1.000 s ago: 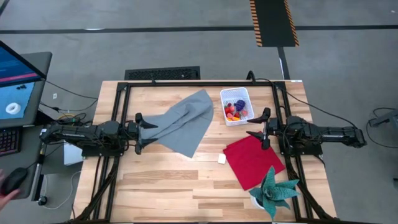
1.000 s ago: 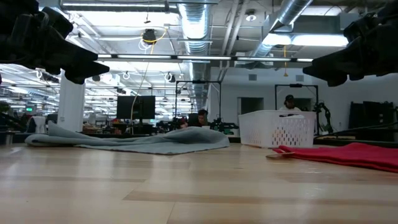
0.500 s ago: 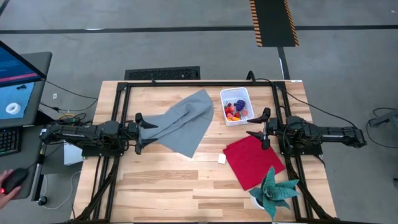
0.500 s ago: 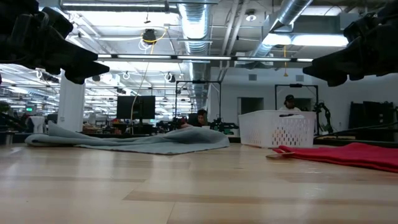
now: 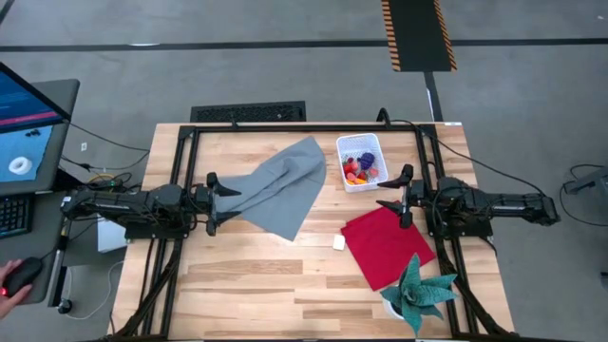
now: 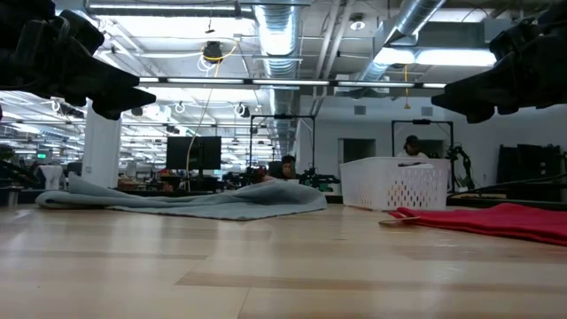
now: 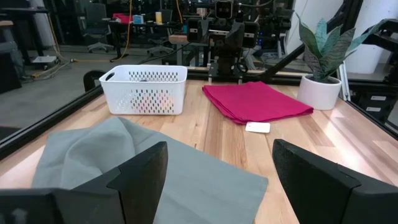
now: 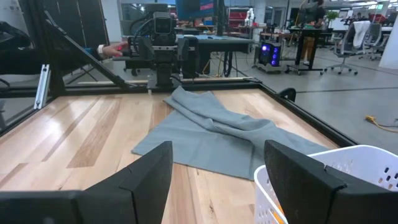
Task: Pick and placing Produce into tupperware
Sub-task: Return to Home Position
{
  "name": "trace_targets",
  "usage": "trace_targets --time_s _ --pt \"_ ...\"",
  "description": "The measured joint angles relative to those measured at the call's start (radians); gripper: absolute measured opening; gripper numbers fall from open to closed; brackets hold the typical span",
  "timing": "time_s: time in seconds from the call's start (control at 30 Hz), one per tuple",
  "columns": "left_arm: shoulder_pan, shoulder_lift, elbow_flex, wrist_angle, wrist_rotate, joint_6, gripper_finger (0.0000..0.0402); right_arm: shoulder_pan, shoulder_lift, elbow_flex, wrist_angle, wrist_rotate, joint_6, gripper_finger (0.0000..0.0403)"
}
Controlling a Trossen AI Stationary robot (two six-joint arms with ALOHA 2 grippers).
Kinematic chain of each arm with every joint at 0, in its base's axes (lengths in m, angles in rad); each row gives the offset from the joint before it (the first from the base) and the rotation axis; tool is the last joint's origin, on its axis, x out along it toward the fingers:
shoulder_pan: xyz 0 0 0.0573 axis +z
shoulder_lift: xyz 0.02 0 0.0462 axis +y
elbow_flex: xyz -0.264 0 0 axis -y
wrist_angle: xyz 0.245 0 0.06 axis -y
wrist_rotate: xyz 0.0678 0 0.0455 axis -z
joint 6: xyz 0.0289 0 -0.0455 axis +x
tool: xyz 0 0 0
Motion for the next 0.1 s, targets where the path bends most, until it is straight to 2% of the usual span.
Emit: trace_targets --time_s 0.1 --pt "0.0 0.0 0.0 0.0 0.0 0.0 0.0281 0.0 0.0 0.0 0.0 0.0 0.0 0.0276"
